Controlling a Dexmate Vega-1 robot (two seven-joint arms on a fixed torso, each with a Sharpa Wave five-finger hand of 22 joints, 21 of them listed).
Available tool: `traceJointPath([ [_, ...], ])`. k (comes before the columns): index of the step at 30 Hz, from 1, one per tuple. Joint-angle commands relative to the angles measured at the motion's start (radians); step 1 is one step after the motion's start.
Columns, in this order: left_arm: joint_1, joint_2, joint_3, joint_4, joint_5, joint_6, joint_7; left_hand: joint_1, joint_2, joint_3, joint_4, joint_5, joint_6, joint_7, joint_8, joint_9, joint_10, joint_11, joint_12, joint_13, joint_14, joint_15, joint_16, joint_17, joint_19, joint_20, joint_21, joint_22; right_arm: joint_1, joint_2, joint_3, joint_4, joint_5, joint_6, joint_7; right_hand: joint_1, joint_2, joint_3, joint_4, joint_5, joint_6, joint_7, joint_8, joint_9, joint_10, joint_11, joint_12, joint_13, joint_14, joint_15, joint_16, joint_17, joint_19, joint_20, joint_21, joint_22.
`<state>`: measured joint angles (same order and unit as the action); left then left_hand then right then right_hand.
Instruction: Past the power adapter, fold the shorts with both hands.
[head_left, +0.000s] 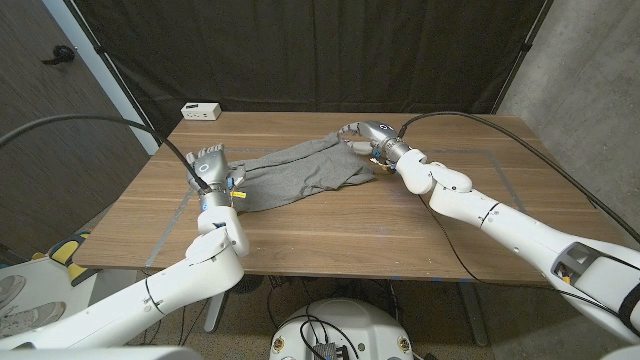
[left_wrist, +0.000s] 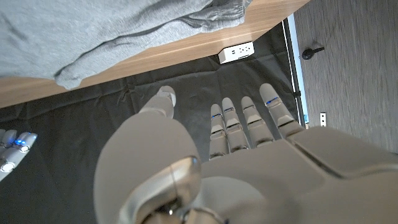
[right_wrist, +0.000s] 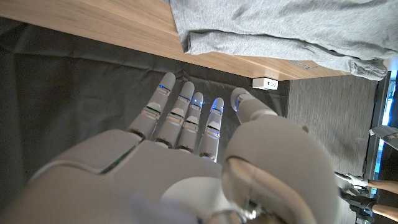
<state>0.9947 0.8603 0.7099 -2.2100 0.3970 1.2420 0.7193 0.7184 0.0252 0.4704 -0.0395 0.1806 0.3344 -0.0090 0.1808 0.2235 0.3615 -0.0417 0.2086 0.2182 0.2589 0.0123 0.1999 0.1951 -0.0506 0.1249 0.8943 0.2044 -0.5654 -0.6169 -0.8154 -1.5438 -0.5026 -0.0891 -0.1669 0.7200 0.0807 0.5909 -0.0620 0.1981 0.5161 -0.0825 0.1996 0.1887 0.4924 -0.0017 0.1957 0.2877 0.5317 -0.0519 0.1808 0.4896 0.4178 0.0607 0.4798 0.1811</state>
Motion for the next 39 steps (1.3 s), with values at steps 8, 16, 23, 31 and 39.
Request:
traceJointPath([
  [8,-0.045,0.041,0.115,0.006,0.091,0.08,-0.096,0.009,-0.032,-0.017,-0.022,-0.004,-0.005,-0.011,0.003,-0.007,-0.017,-0.008,-0.006,-0.002,-0.016,-0.003,-0.005,-0.005,-0.014,0.002,-0.011,-0.006,-0.065,0.001,0.011,-0.031,0.001,-0.015,-0.007,-0.009,0.004,0.006,-0.006,-0.005,-0.006,0.004,-0.002,0.002,-0.003,-0.002,-0.002,-0.003,-0.01,-0.064,0.003,-0.007,-0.008,0.001,-0.003,0.003],
  [16,-0.073,0.048,0.163,0.014,0.114,0.105,-0.13,0.011,-0.051,-0.03,-0.035,-0.002,-0.012,-0.017,0.004,-0.013,-0.023,-0.014,-0.006,-0.004,-0.022,-0.002,-0.006,-0.008,-0.016,0.003,-0.016,-0.011,-0.076,0.003,0.005,-0.028,-0.001,-0.013,-0.006,-0.012,0.006,0.006,-0.008,-0.007,-0.005,0.004,-0.002,0.002,-0.002,0.006,-0.001,-0.005,-0.012,-0.063,0.006,-0.01,-0.008,0.001,-0.004,0.003],
  [23,-0.104,0.064,0.208,0.006,0.128,0.132,-0.171,0.015,-0.075,-0.043,-0.048,0.004,-0.004,-0.02,0.009,-0.018,-0.021,-0.017,-0.003,-0.006,-0.025,-0.001,-0.006,-0.01,-0.018,0.006,-0.022,-0.014,-0.089,0.004,0.0,-0.028,-0.003,-0.013,-0.008,-0.012,0.009,0.008,-0.011,-0.007,-0.002,0.005,-0.001,0.002,0.002,-0.001,0.001,-0.007,-0.011,-0.062,0.008,-0.016,-0.008,0.001,-0.005,0.003],
  [31,-0.14,0.086,0.253,-0.006,0.192,0.154,-0.321,0.014,-0.123,-0.074,-0.065,0.02,-0.009,-0.016,0.008,-0.025,-0.036,-0.013,-0.005,-0.007,-0.052,0.021,-0.012,-0.011,-0.038,0.026,-0.041,-0.018,-0.106,0.002,-0.001,-0.032,-0.001,-0.012,-0.014,-0.014,0.012,0.008,-0.015,-0.009,0.002,0.008,0.0,0.002,0.009,0.008,0.003,-0.011,-0.01,-0.061,0.012,-0.021,-0.009,0.003,-0.006,0.003],
  [39,-0.154,0.083,0.279,0.009,0.294,0.154,-0.459,0.01,-0.155,-0.101,-0.071,0.035,-0.023,-0.011,0.006,-0.027,-0.054,-0.009,-0.006,-0.008,-0.065,0.031,-0.011,-0.011,-0.045,0.041,-0.053,-0.02,-0.112,0.005,-0.004,-0.022,0.009,-0.009,-0.003,-0.017,0.015,0.008,-0.018,-0.01,0.008,0.009,0.002,0.002,0.011,0.001,0.004,-0.015,-0.009,-0.062,0.015,-0.026,-0.01,0.004,-0.008,0.003],
])
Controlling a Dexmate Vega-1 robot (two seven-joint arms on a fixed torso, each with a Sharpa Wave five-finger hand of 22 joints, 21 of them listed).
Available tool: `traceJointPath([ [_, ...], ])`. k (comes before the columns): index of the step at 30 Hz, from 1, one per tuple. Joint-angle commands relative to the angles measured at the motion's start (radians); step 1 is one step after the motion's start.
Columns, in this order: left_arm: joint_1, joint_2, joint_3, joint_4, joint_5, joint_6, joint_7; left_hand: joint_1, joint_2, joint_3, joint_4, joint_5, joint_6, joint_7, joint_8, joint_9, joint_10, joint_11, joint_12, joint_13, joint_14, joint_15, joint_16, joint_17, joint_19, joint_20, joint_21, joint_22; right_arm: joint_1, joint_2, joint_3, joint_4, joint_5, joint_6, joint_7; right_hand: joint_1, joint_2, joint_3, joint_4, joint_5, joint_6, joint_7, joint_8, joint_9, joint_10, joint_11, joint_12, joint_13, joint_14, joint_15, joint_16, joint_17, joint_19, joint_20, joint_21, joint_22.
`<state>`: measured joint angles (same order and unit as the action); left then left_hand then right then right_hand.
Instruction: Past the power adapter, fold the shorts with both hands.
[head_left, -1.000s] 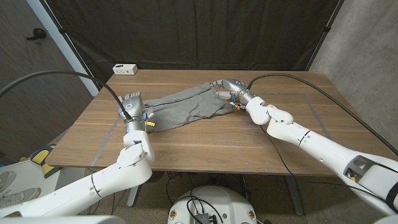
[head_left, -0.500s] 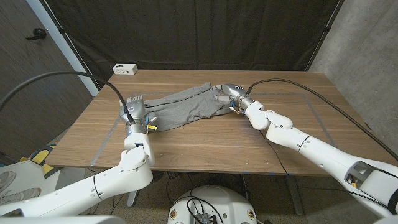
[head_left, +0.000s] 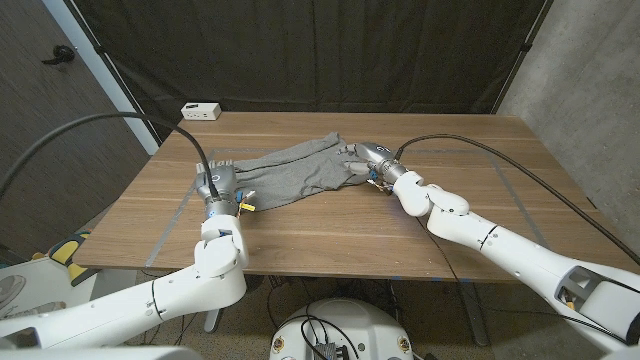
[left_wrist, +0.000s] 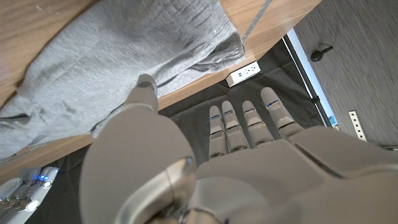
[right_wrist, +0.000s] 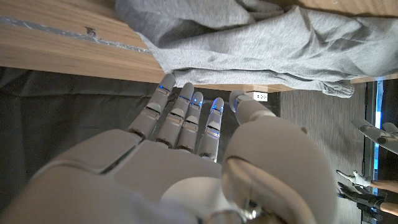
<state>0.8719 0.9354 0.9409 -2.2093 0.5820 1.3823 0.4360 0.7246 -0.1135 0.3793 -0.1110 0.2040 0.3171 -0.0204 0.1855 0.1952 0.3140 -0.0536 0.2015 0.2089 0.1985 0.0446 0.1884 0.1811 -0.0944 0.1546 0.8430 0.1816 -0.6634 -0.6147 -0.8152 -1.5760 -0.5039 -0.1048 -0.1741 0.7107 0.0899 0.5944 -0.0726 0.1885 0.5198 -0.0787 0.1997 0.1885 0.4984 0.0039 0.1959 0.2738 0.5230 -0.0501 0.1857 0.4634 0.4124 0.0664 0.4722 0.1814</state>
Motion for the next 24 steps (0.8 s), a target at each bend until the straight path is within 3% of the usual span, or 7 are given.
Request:
traceJointPath([
  [1,-0.031,0.009,0.049,0.008,0.108,0.014,-0.175,0.008,-0.023,-0.016,-0.002,0.018,-0.003,-0.001,0.004,0.001,0.003,-0.005,0.006,0.002,-0.001,-0.014,0.003,0.003,0.003,0.006,-0.004,0.003,-0.014,0.003,-0.004,0.011,0.01,0.007,0.004,-0.007,0.007,0.005,-0.008,-0.001,0.006,0.003,0.003,0.002,0.005,-0.005,0.004,-0.001,0.0,-0.064,0.011,0.0,-0.004,-0.001,0.0,0.002],
  [2,-0.033,0.011,0.049,0.007,0.1,0.009,-0.177,0.014,-0.027,-0.022,-0.006,0.025,-0.003,0.0,0.005,0.0,0.007,-0.005,0.01,0.002,0.009,-0.025,0.008,0.001,0.015,-0.008,-0.004,0.002,-0.016,0.002,-0.006,0.006,0.005,0.001,0.003,-0.006,0.007,0.006,-0.009,-0.001,0.007,0.002,0.003,0.002,0.005,-0.005,0.004,-0.002,-0.002,-0.064,0.01,-0.002,-0.006,-0.002,-0.001,0.002],
  [5,-0.047,0.019,0.065,0.002,0.083,0.009,-0.189,0.022,-0.033,-0.032,-0.01,0.036,-0.003,-0.001,0.006,0.0,0.019,-0.01,0.015,0.002,0.028,-0.042,0.013,-0.001,0.033,-0.016,-0.003,0.001,-0.021,-0.002,-0.007,0.003,0.001,0.007,-0.003,-0.006,0.01,0.007,-0.011,-0.001,0.005,0.001,0.001,0.002,0.004,-0.001,0.003,-0.003,-0.004,-0.064,0.01,-0.004,-0.013,0.0,-0.004,0.002],
  [10,-0.076,0.031,0.102,-0.002,0.118,0.014,-0.275,0.02,-0.042,-0.052,-0.009,0.051,-0.008,-0.006,0.006,0.0,0.019,-0.013,0.017,0.001,0.026,-0.017,0.01,-0.002,0.025,0.016,-0.016,0.001,-0.026,-0.003,-0.008,0.008,0.007,0.011,0.0,-0.007,0.013,0.006,-0.013,-0.002,0.006,0.002,0.001,0.002,0.008,-0.001,0.004,-0.006,0.002,-0.063,0.015,-0.006,-0.014,0.0,-0.006,0.002],
  [17,-0.115,0.031,0.154,0.017,0.307,0.014,-0.537,0.011,-0.051,-0.079,-0.005,0.068,-0.029,-0.011,0.001,-0.001,-0.001,0.006,0.011,0.002,-0.009,0.011,-0.001,-0.001,-0.005,0.035,-0.039,0.0,-0.032,-0.007,-0.012,0.005,0.0,0.017,0.0,-0.008,0.017,0.004,-0.016,-0.004,0.013,0.004,0.003,0.001,0.014,0.003,0.006,-0.009,0.003,-0.061,0.019,-0.008,-0.014,0.0,-0.007,0.002],
  [24,-0.162,0.022,0.213,0.049,0.494,0.014,-0.795,0.016,-0.045,-0.093,-0.005,0.081,-0.042,-0.022,0.001,-0.001,-0.005,0.019,0.012,0.001,-0.028,0.028,-0.003,-0.001,-0.019,0.036,-0.054,0.001,-0.025,-0.005,-0.02,0.017,-0.002,0.034,0.01,-0.009,0.019,0.004,-0.018,-0.004,0.014,0.005,0.003,0.001,0.014,0.0,0.005,-0.011,0.005,-0.06,0.02,-0.01,-0.014,0.001,-0.008,0.002],
])
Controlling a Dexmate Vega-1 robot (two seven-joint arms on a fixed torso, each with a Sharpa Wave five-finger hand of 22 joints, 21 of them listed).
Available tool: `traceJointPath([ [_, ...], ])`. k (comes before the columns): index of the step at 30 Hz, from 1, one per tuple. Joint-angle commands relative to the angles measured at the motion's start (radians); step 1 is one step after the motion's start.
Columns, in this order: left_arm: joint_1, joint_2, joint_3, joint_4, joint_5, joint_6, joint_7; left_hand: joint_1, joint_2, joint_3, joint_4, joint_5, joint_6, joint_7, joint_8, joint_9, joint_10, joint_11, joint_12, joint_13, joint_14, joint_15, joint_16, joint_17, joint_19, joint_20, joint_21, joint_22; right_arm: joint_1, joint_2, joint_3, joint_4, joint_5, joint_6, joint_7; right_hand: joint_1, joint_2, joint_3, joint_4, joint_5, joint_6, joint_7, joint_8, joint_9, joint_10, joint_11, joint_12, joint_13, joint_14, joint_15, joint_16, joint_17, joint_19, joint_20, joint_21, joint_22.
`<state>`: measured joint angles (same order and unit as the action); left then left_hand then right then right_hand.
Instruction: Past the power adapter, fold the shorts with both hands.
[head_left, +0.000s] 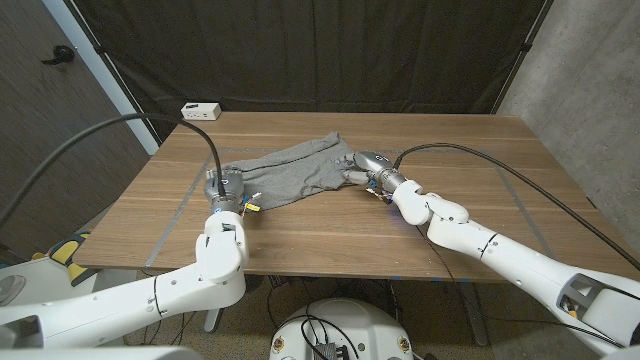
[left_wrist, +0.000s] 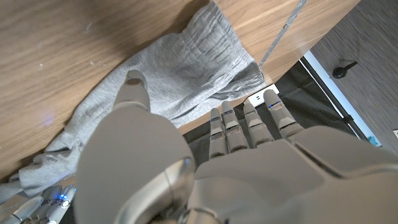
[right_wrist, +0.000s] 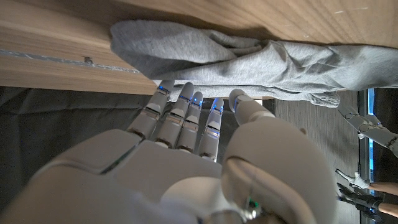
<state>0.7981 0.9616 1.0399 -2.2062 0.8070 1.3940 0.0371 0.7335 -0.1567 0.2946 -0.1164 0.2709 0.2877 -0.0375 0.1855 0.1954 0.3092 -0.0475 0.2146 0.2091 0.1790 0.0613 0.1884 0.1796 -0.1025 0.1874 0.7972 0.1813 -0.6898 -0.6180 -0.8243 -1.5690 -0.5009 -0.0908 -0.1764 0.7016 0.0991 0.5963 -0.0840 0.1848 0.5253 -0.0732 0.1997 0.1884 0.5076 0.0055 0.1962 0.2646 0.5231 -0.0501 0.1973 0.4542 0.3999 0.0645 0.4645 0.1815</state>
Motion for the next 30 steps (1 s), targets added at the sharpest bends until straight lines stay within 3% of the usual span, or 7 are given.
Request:
traceJointPath([
  [1,-0.096,-0.006,0.122,0.051,0.292,0.002,-0.431,0.011,0.002,-0.008,0.0,0.016,-0.012,-0.01,0.002,-0.001,-0.001,0.007,-0.001,0.001,-0.009,0.011,-0.003,0.0,-0.011,0.0,-0.01,0.001,0.002,0.0,-0.011,0.012,-0.003,0.022,0.014,0.0,0.01,0.002,-0.007,-0.001,0.01,0.0,0.003,0.001,0.005,0.0,0.005,-0.002,0.005,-0.059,0.009,-0.001,-0.002,0.003,0.0,0.002],
  [8,-0.119,-0.028,0.151,0.097,0.43,-0.015,-0.611,0.066,0.053,0.009,-0.01,0.029,-0.04,-0.034,-0.001,-0.002,0.002,-0.009,0.001,-0.001,-0.002,-0.002,0.006,0.0,-0.003,-0.018,-0.021,0.001,0.011,0.002,-0.025,0.031,-0.001,0.039,0.043,-0.001,0.014,0.002,-0.01,-0.001,0.013,0.003,0.003,0.001,0.007,-0.001,0.005,-0.005,0.006,-0.06,0.01,-0.004,0.001,0.003,-0.001,0.002],
  [17,-0.05,-0.086,0.059,0.157,0.564,-0.107,-0.711,0.115,0.095,0.028,-0.022,0.03,-0.04,-0.042,0.006,-0.003,0.014,-0.021,0.006,-0.002,0.013,-0.013,0.012,-0.001,0.019,-0.031,-0.022,0.002,0.014,0.01,-0.026,0.05,0.005,0.048,0.044,-0.002,0.017,0.002,-0.013,-0.002,0.014,0.002,0.003,0.001,0.008,0.003,0.005,-0.007,0.006,-0.06,0.012,-0.008,0.002,0.002,-0.001,0.002],
  [19,-0.019,-0.105,0.025,0.173,0.587,-0.131,-0.693,0.166,0.141,0.052,-0.033,0.017,-0.031,-0.039,0.011,-0.004,0.038,-0.034,0.015,-0.003,0.022,-0.022,0.015,-0.001,0.027,-0.034,-0.026,0.003,0.015,0.009,-0.025,0.056,0.01,0.056,0.045,-0.003,0.018,0.002,-0.013,-0.002,0.016,0.003,0.003,0.001,0.009,0.005,0.005,-0.008,0.006,-0.06,0.012,-0.009,0.002,0.002,-0.001,0.002],
  [21,0.004,-0.125,-0.002,0.194,0.629,-0.159,-0.695,0.198,0.157,0.063,-0.043,0.001,-0.015,-0.043,0.017,-0.004,0.056,-0.04,0.02,-0.004,0.043,-0.035,0.02,-0.003,0.044,-0.046,-0.025,0.003,0.016,0.01,-0.026,0.059,0.009,0.053,0.047,-0.002,0.019,0.002,-0.014,-0.002,0.017,0.004,0.003,0.001,0.008,0.003,0.005,-0.008,0.006,-0.06,0.012,-0.009,0.003,0.002,-0.001,0.002],
  [23,0.031,-0.144,-0.031,0.214,0.66,-0.193,-0.684,0.28,0.205,0.099,-0.06,-0.032,0.011,-0.041,0.023,-0.005,0.09,-0.051,0.03,-0.004,0.071,-0.051,0.024,-0.003,0.066,-0.049,-0.023,0.005,0.016,0.01,-0.026,0.066,0.015,0.063,0.046,-0.003,0.019,0.001,-0.014,-0.002,0.018,0.003,0.004,0.001,0.009,0.003,0.005,-0.009,0.006,-0.059,0.012,-0.009,0.003,0.001,-0.001,0.002],
  [30,0.106,-0.218,-0.135,0.287,0.791,-0.298,-0.69,0.492,0.275,0.181,-0.077,-0.013,0.088,-0.05,0.033,-0.002,0.172,-0.07,0.049,-0.002,0.119,-0.082,0.023,-0.005,0.096,-0.056,-0.008,0.011,0.023,0.015,-0.028,0.081,0.013,0.068,0.042,-0.004,0.022,0.0,-0.016,-0.002,0.023,0.004,0.005,0.001,0.009,0.002,0.005,-0.011,0.005,-0.058,0.014,-0.011,0.004,0.002,-0.002,0.002],
])
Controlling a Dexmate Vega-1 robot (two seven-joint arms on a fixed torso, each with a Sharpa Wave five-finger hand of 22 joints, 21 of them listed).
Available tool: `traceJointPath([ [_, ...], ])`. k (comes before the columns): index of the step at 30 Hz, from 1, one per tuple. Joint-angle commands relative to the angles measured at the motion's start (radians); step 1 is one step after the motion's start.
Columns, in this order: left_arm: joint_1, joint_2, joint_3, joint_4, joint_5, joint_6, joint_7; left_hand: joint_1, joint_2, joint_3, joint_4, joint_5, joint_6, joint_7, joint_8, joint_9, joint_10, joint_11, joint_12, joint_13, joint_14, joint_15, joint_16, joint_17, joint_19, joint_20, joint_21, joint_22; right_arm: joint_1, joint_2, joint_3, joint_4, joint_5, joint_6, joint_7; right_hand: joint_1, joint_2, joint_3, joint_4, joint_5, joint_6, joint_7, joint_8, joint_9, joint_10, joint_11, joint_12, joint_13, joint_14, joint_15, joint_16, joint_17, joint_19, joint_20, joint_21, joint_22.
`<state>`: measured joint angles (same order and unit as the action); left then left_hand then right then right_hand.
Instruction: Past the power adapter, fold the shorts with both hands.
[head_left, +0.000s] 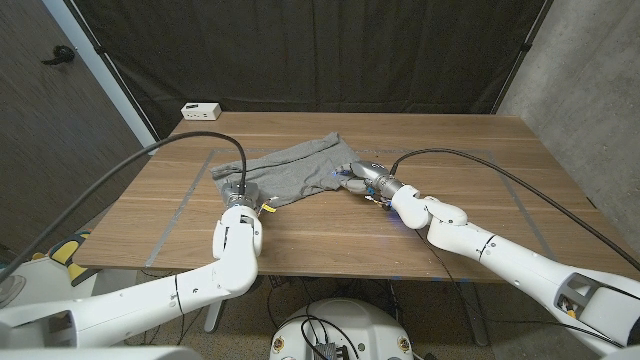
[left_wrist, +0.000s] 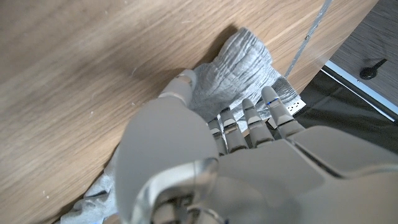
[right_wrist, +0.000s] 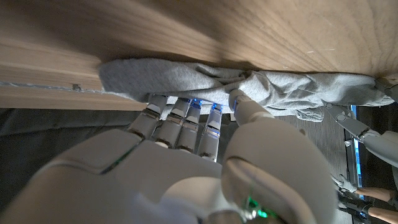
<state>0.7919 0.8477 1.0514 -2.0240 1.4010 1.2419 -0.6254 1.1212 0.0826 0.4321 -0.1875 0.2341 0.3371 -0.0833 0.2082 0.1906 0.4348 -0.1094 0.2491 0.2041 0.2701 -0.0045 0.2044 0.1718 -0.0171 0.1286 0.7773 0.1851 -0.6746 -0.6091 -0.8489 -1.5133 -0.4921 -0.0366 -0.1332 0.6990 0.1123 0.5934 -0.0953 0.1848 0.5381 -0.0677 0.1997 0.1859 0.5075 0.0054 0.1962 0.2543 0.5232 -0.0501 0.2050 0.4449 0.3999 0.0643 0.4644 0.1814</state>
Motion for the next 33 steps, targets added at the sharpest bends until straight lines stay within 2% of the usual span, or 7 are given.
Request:
traceJointPath([
  [1,0.118,-0.118,-0.153,0.129,0.234,-0.162,-0.023,0.137,0.044,0.057,-0.007,0.033,0.054,-0.008,0.013,0.003,0.059,-0.012,0.018,0.003,0.038,-0.023,0.007,0.004,0.01,0.002,0.016,0.01,0.013,0.007,-0.003,0.03,0.01,0.017,0.007,-0.002,0.009,0.002,-0.005,-0.003,0.011,-0.001,0.005,0.003,0.009,0.003,0.005,-0.001,0.005,-0.058,0.007,-0.001,0.004,0.002,-0.002,0.002],
  [11,0.191,-0.203,-0.259,0.261,0.323,-0.241,0.219,0.294,0.09,0.171,0.006,0.102,0.326,-0.039,0.072,0.009,0.266,-0.048,0.08,0.007,0.179,-0.103,0.016,0.008,0.018,-0.018,0.105,0.036,0.026,0.013,-0.014,0.054,0.01,0.027,0.018,-0.004,0.012,0.003,-0.007,-0.003,0.021,0.003,0.007,0.003,0.015,0.006,0.007,-0.004,0.009,-0.058,0.009,-0.005,0.005,0.002,-0.003,0.002],
  [16,0.193,-0.202,-0.274,0.315,0.331,-0.288,0.359,0.34,0.1,0.232,0.011,0.13,0.566,-0.059,0.149,0.02,0.439,-0.063,0.136,0.034,0.241,-0.152,0.017,0.015,-0.015,-0.015,0.178,0.05,0.032,0.012,-0.015,0.056,0.026,0.023,0.047,-0.008,0.016,0.001,-0.009,-0.004,0.051,0.01,0.016,0.003,0.039,0.01,0.015,-0.007,0.018,-0.054,0.014,-0.009,0.009,0.003,-0.003,0.002],
  [19,0.187,-0.186,-0.273,0.333,0.341,-0.324,0.419,0.343,0.094,0.246,0.014,0.136,0.712,-0.046,0.225,0.041,0.514,-0.07,0.162,0.059,0.282,-0.185,0.027,0.023,-0.024,-0.019,0.216,0.049,0.029,0.012,-0.015,0.057,0.026,0.022,0.042,-0.01,0.019,0.0,-0.01,-0.004,0.067,0.013,0.02,0.003,0.065,0.021,0.024,-0.009,0.029,-0.051,0.019,-0.011,0.011,0.004,-0.003,0.002],
  [21,0.179,-0.173,-0.27,0.338,0.357,-0.353,0.428,0.341,0.09,0.255,0.016,0.139,0.812,0.024,0.301,0.075,0.525,-0.081,0.164,0.083,0.297,-0.2,0.028,0.031,-0.033,-0.024,0.247,0.044,0.03,0.011,-0.016,0.06,0.03,0.022,0.048,-0.011,0.021,-0.001,-0.01,-0.004,0.073,0.018,0.022,0.003,0.07,0.02,0.025,-0.01,0.032,-0.05,0.02,-0.012,0.015,0.004,-0.002,0.002],
  [23,0.172,-0.163,-0.268,0.345,0.372,-0.374,0.447,0.336,0.087,0.258,0.018,0.139,0.836,0.05,0.331,0.093,0.527,-0.08,0.163,0.092,0.306,-0.207,0.03,0.034,-0.035,-0.029,0.26,0.04,0.028,0.011,-0.016,0.061,0.032,0.023,0.045,-0.012,0.023,-0.001,-0.01,-0.004,0.083,0.019,0.024,0.003,0.075,0.022,0.026,-0.011,0.037,-0.049,0.022,-0.012,0.016,0.005,-0.001,0.002],
  [33,0.127,-0.079,-0.26,0.317,0.446,-0.527,0.476,0.34,0.079,0.252,0.01,0.126,0.851,0.046,0.42,0.172,0.551,-0.092,0.171,0.126,0.334,-0.225,0.038,0.05,-0.052,-0.043,0.292,0.025,0.032,0.017,-0.023,0.071,0.034,0.029,0.048,-0.016,0.028,-0.001,-0.011,-0.004,0.093,0.021,0.024,0.003,0.081,0.023,0.026,-0.014,0.042,-0.051,0.024,-0.016,0.018,0.005,-0.002,0.002],
])
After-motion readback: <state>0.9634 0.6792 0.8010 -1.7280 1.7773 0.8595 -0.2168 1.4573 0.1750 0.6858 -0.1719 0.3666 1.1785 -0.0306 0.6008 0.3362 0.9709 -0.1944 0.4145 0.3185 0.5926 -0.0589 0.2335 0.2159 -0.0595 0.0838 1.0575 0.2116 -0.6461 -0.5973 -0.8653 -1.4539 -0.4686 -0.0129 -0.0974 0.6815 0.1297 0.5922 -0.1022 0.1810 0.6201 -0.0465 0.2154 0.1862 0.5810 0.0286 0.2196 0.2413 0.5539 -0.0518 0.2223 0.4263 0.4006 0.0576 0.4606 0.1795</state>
